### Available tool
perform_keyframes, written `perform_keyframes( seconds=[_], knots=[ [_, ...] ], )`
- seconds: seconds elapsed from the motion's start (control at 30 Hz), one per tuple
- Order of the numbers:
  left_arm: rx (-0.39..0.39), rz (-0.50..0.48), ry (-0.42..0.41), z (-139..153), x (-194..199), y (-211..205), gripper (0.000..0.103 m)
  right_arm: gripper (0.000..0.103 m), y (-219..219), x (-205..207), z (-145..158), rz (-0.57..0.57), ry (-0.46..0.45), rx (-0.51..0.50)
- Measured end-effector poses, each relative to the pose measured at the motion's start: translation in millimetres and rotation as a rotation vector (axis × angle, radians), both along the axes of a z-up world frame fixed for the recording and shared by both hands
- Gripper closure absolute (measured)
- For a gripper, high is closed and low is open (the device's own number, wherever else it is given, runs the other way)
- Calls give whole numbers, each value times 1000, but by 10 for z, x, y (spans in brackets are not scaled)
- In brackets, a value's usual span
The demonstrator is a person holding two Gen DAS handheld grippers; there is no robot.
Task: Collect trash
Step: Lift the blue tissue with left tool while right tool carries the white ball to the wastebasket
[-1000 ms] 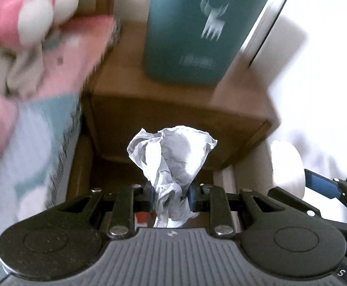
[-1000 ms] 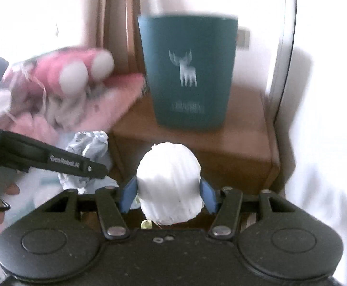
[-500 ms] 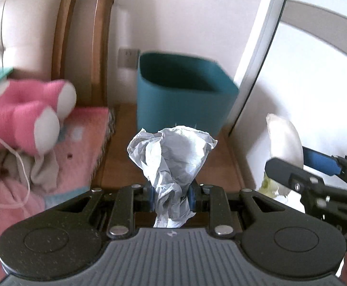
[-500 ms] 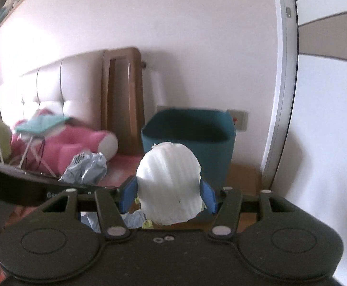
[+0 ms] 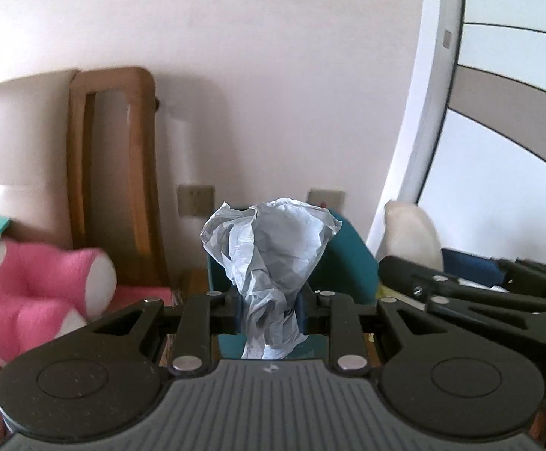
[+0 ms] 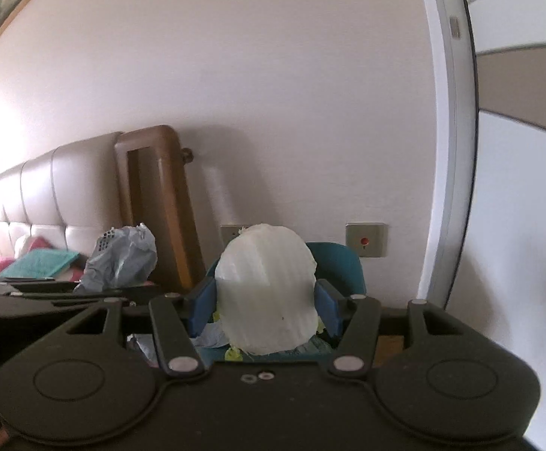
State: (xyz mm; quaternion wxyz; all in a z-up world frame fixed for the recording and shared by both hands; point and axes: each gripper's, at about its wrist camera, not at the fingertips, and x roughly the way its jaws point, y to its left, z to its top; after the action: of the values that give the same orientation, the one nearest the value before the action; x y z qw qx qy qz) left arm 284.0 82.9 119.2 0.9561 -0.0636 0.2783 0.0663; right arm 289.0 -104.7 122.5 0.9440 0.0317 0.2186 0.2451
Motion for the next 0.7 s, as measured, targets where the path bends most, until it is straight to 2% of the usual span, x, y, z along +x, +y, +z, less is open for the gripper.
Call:
perform_keyframes(
  seconds=[0.17,0.33,0.7],
  knots=[
    [60,-4,9,-46,461,48,79,47,106,444,-81,-29,59,-11],
    [96,-4,35,-221,784,58,79,47,177,760,-265,-50,115,-39],
    [124,-46,137,-718,1125,-33,79,46,188,1070,-597,-72,224,-64]
  ],
)
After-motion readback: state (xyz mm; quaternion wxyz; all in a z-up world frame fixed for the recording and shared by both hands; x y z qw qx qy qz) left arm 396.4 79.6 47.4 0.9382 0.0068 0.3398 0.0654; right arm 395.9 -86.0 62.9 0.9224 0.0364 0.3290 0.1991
